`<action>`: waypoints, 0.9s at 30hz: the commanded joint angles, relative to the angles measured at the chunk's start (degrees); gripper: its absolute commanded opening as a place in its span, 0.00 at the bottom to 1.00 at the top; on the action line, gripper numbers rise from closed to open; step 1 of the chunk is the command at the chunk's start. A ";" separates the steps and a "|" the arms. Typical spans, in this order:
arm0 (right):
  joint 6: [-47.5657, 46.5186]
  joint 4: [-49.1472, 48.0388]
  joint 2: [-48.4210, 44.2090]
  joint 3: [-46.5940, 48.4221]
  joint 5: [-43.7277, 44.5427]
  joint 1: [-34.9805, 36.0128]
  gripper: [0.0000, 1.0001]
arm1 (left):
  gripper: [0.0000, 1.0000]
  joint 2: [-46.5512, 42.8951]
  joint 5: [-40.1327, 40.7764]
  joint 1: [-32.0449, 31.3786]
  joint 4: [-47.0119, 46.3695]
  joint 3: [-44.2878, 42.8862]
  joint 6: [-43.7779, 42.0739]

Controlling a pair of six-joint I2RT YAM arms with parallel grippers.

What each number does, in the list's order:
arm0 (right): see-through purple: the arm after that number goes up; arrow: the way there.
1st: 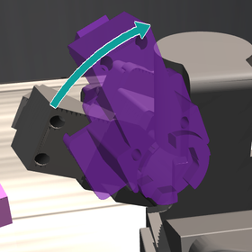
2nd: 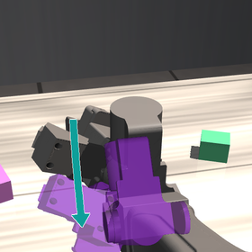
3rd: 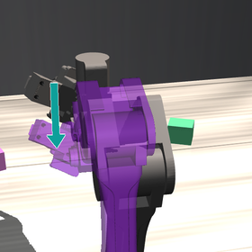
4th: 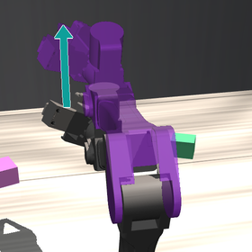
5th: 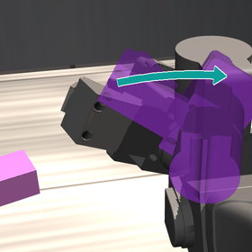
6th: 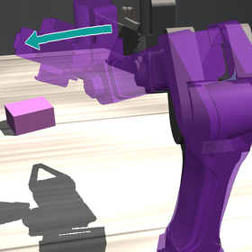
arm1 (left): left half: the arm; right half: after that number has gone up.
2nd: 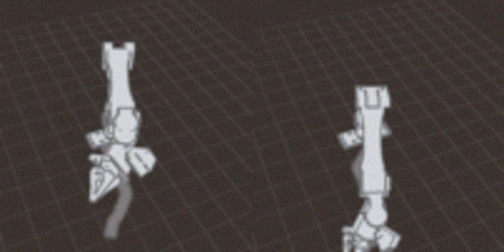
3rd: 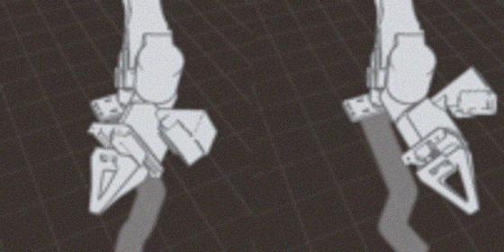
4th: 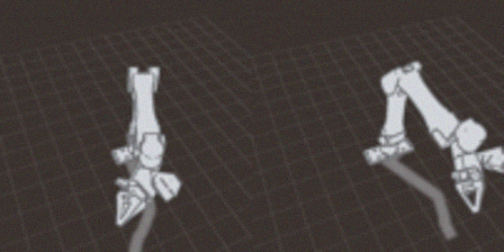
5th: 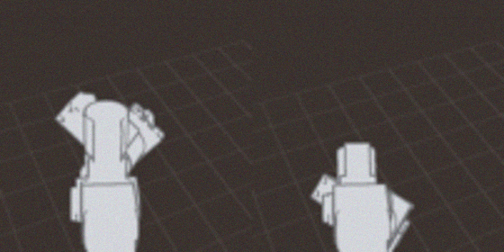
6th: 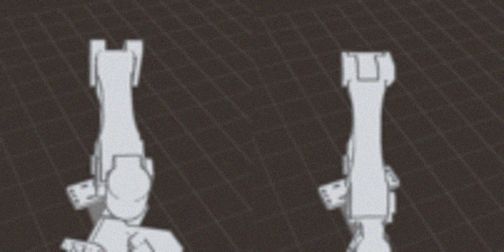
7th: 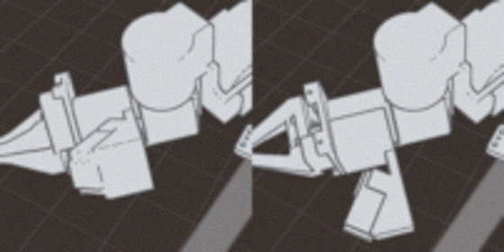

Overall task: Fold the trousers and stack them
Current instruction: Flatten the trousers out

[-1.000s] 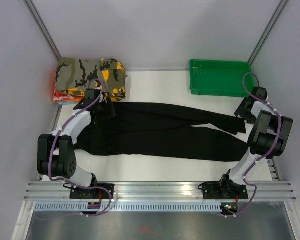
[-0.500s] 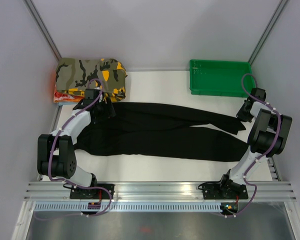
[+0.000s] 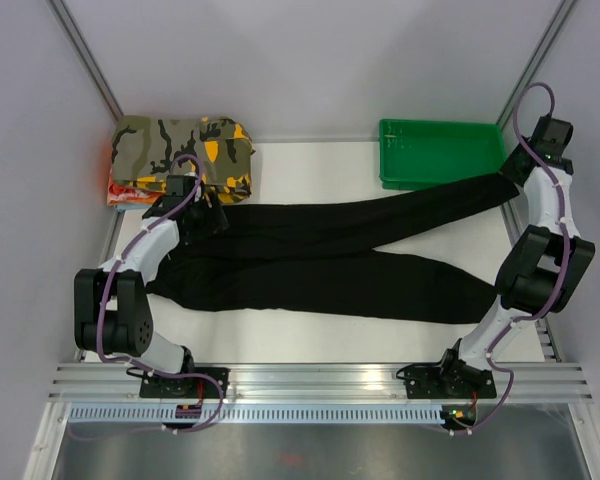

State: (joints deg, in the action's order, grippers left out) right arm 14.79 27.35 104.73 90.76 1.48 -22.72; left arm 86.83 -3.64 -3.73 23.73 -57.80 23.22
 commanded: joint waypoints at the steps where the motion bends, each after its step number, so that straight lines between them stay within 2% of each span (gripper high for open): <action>1: -0.46 3.67 4.06 7.13 -2.87 -0.13 0.02 | 0.79 0.10 -0.58 1.00 -0.70 -3.10 -0.46; 6: -1.69 3.42 8.21 6.45 -3.85 -0.13 0.06 | 0.79 0.89 1.08 2.14 0.27 -3.55 -0.90; 9: -2.31 3.75 9.79 5.83 -3.67 -0.13 0.31 | 0.79 1.33 1.53 3.19 0.79 -3.55 -0.64; 10: -2.39 4.37 10.49 6.53 -3.67 -0.13 0.55 | 0.80 1.24 1.70 3.55 0.80 -3.37 -0.03; 11: -2.22 4.90 10.50 6.88 -4.02 -0.13 0.65 | 0.81 1.07 1.88 3.64 0.88 -3.28 0.24; 13: -1.69 5.08 9.45 7.32 -5.59 -0.04 0.78 | 0.83 0.80 2.67 6.09 1.15 -3.20 1.73; 16: -1.69 5.08 5.86 7.33 -6.75 0.48 0.85 | 0.86 0.01 2.50 8.73 1.06 -2.76 4.45; 20: -1.69 4.82 0.05 4.09 -7.89 2.59 0.87 | 0.88 -1.13 2.23 10.67 -0.52 -0.65 8.06; 27: 2.00 0.34 -10.75 -13.74 -9.47 7.86 0.86 | 0.88 1.24 1.18 13.57 -2.89 4.18 16.67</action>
State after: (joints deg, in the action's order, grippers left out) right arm 14.81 29.98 97.17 82.61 -6.28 -15.86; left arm 87.50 -2.04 8.71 23.24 -55.59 33.78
